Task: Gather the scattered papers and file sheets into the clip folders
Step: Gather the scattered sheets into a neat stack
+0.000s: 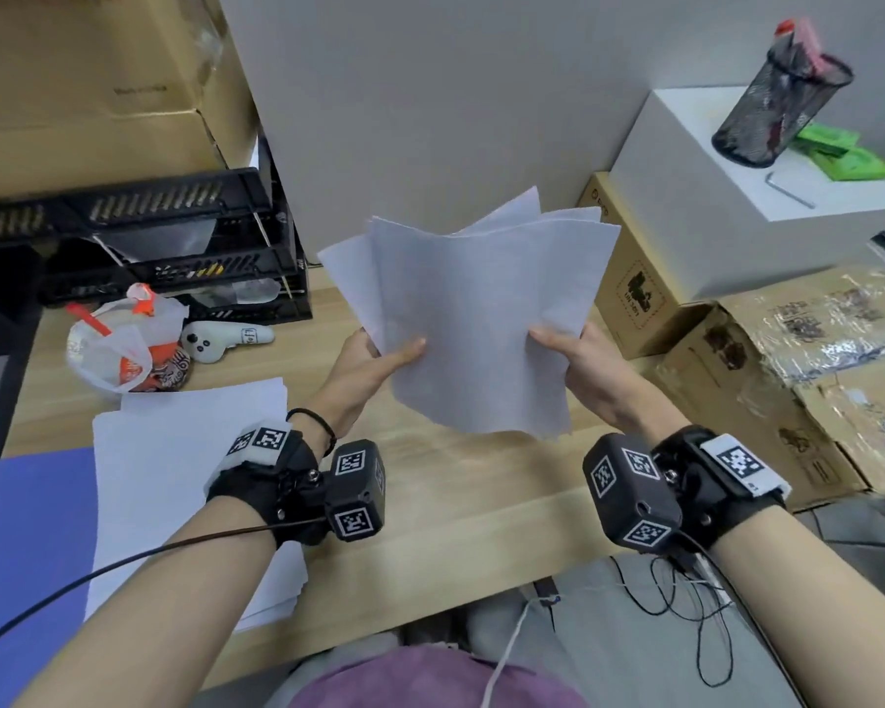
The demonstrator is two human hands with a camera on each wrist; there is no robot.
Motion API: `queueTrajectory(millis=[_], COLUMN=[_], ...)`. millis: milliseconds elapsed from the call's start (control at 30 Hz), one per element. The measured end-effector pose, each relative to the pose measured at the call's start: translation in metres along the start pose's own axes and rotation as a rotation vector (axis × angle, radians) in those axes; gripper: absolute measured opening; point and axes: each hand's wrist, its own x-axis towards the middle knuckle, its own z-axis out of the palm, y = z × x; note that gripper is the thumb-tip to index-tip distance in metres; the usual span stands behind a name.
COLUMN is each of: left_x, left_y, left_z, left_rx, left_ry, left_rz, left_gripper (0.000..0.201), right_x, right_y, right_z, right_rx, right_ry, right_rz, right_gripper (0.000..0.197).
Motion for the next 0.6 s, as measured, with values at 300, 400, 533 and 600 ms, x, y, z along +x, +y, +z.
queueTrajectory(millis=[300,400,533,600], left_x=[0.005,0.002,-0.002,-0.001], left_y=[0.037,0.023,-0.012,-0.019], left_z=[0.008,0.001,-0.006,-0.001], left_rx=[0.055,0.098,0.142,0.185], left_ry=[0.081,0.083,0.135,0.15], left_rz=[0.14,0.092,-0.05,-0.071], left_gripper=[0.033,0.042,0.053,0.053], right_x=[0.005,0.01,0.019,0.023], right_y=[-0.004,0.007,0.039,0.047], right_z=[0.0,-0.008,-0.023,-0.024], right_rx=[-0.101,-0.149,-0.2,-0.209], right_ry=[0.003,-0.038,-0.031,-0.017], right_rz=[-0.046,0.014,0.135,0.16], right_gripper=[0.038,0.041,0.045,0.043])
